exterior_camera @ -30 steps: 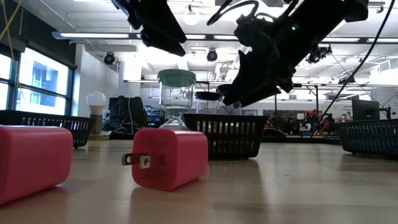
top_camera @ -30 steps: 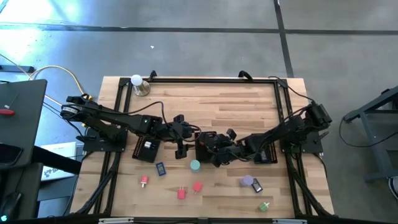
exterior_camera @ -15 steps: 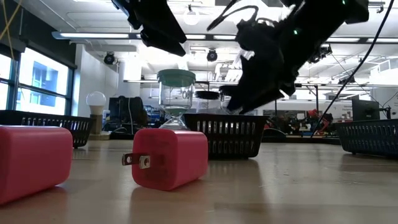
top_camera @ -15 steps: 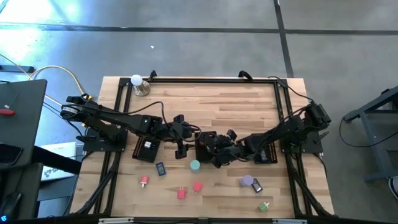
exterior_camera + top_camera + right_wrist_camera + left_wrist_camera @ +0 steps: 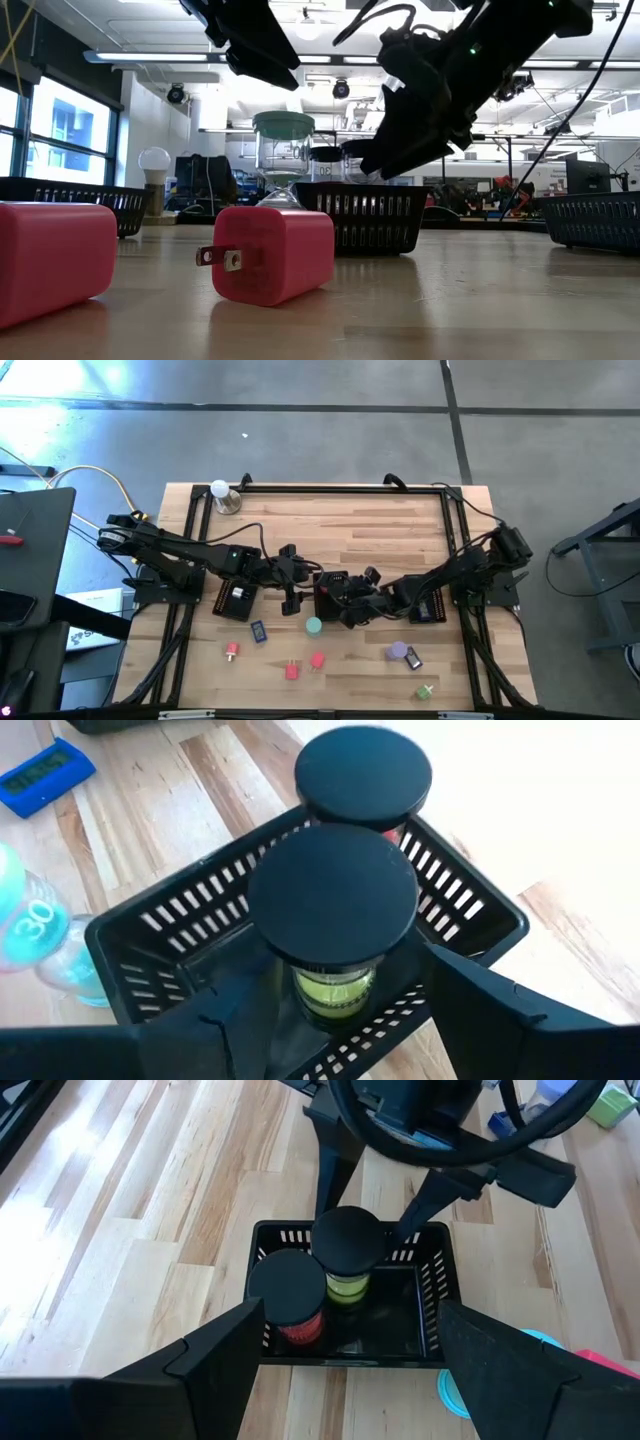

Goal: Pick & Place Office items
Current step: Put the yellow hourglass into the middle black bin, then put the left pink charger adapter into the left black bin

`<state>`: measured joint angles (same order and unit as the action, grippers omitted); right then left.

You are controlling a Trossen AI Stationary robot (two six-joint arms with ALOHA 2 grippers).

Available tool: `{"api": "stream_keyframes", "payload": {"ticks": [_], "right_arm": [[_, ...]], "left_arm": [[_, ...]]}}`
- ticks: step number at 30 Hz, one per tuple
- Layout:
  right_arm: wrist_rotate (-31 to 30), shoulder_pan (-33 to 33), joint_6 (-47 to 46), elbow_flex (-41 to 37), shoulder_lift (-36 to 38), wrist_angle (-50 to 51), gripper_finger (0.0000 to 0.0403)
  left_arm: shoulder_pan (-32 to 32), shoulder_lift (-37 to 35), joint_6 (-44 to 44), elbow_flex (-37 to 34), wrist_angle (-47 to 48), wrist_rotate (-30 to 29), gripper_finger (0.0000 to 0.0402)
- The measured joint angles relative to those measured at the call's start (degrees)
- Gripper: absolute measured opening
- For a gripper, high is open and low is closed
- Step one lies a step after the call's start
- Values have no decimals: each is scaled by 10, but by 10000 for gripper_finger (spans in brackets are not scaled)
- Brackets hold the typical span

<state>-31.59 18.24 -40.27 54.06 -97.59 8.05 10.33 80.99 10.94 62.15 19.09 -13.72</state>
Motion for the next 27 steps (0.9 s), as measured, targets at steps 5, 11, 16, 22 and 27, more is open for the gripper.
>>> {"api": "stream_keyframes", "payload": {"ticks": [5, 11, 16, 22, 27], "right_arm": [[0, 0, 0, 0, 4, 5, 226], [1, 4, -2, 0, 18, 25, 226], [-1, 11, -2, 0, 42, 40, 226], [-4, 25, -4, 1, 82, 70, 226], [-51, 48, -5, 2, 128, 106, 226]], "left_arm": [[0, 0, 0, 0, 0, 0, 289], [0, 0, 1, 0, 0, 0, 289], [0, 0, 5, 0, 0, 0, 289], [2, -4, 7, 0, 6, 0, 289], [16, -27, 14, 0, 20, 0, 289]]}}
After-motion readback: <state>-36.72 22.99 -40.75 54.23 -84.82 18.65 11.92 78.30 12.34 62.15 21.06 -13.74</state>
